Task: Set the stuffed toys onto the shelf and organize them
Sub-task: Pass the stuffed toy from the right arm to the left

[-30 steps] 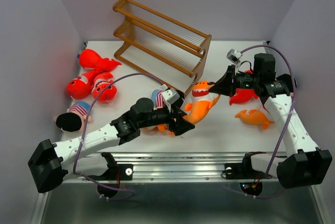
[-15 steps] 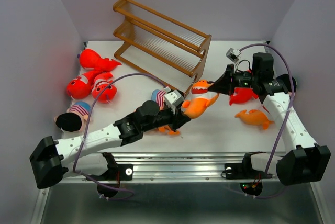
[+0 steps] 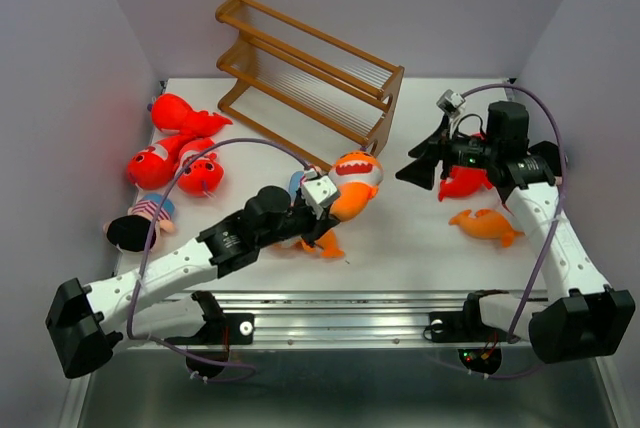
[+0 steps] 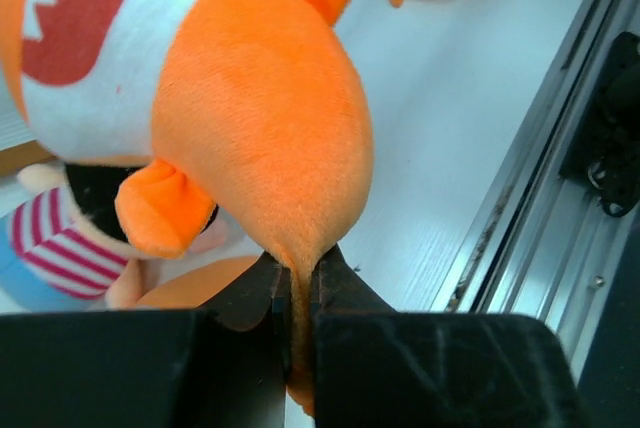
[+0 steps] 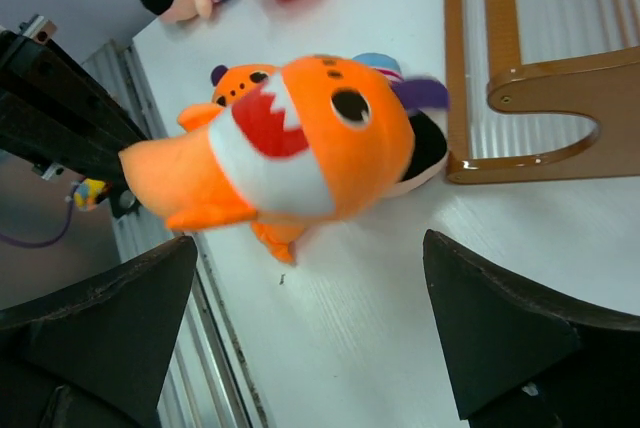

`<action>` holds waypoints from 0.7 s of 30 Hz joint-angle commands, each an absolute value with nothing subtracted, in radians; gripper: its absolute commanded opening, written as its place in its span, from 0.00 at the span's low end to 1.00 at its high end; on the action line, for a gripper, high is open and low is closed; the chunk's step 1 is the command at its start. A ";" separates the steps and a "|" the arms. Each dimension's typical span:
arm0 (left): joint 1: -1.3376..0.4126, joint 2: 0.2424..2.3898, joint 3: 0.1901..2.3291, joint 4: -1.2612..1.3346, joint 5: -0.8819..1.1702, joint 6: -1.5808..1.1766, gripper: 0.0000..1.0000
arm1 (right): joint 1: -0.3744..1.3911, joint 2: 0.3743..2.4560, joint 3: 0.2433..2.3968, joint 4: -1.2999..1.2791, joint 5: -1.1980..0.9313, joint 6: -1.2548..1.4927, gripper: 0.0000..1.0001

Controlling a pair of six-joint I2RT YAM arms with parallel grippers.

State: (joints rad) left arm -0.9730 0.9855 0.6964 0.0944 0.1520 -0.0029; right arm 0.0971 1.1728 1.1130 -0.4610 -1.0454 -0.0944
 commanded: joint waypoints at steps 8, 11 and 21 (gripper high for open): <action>-0.698 0.887 0.842 -0.181 0.204 0.286 0.00 | 0.060 1.026 1.034 -0.417 -0.865 -0.178 1.00; -0.598 0.920 0.851 -0.187 0.267 0.354 0.00 | 0.035 1.020 0.980 -0.413 -0.923 -0.205 1.00; -0.401 1.040 0.819 -0.019 0.255 0.413 0.00 | 0.026 0.962 0.842 -0.420 -1.078 -0.383 1.00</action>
State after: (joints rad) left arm -0.4522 1.0431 0.8158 -0.1677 0.2501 0.3607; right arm 0.0322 1.0256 0.8436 -0.4545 -1.0054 -0.3061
